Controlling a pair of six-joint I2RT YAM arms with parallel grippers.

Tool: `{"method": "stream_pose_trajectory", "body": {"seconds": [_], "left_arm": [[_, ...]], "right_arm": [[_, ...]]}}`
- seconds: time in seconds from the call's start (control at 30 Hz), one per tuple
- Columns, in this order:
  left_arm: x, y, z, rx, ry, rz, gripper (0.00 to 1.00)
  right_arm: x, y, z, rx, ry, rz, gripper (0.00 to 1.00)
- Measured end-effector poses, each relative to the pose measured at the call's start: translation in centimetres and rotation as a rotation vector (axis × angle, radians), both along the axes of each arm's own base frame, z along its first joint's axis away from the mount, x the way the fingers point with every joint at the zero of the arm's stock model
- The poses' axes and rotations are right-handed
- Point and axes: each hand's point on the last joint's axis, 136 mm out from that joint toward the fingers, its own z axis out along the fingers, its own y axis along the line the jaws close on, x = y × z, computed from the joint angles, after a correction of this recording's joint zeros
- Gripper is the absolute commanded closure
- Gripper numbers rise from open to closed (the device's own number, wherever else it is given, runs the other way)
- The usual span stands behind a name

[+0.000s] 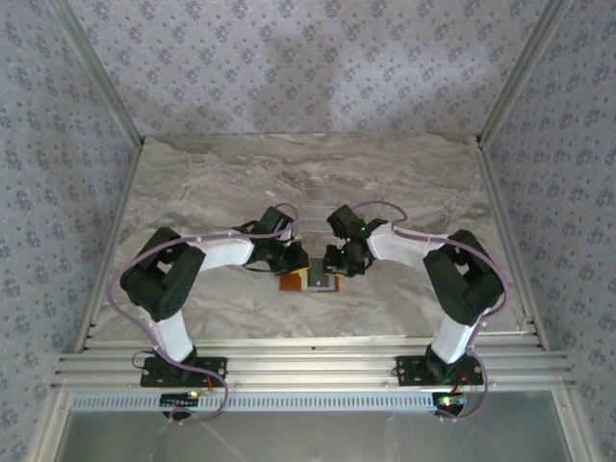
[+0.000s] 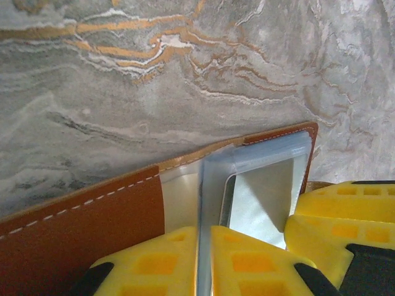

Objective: Take the credit cards out of the card holder

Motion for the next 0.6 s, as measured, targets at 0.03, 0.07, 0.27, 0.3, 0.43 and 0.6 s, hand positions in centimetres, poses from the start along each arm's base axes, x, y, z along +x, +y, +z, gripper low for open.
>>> {"method": "stream_pose_trajectory", "body": {"seconds": [0.03, 0.07, 0.27, 0.3, 0.43, 0.6], "left_arm": [[0.01, -0.04, -0.01, -0.003, 0.001, -0.001, 0.86], [0.05, -0.07, 0.03, -0.007, 0.001, -0.001, 0.86], [0.01, -0.10, -0.01, -0.016, 0.000, -0.003, 0.87], [-0.01, -0.11, 0.01, -0.019, -0.002, -0.004, 0.87], [-0.04, -0.18, 0.06, -0.025, -0.004, -0.007, 0.87], [-0.06, -0.18, 0.04, -0.031, -0.010, -0.007, 0.88]], "right_arm": [[-0.01, 0.01, 0.00, 0.000, 0.000, 0.000, 0.71], [-0.01, 0.01, 0.00, 0.000, 0.000, 0.000, 0.71], [-0.02, 0.02, 0.01, 0.000, 0.000, 0.001, 0.73], [-0.01, 0.02, 0.01, 0.000, 0.000, 0.001, 0.73], [-0.02, 0.01, -0.01, -0.001, 0.000, 0.001, 0.74], [0.00, 0.03, 0.01, -0.005, 0.006, 0.001, 0.75]]}}
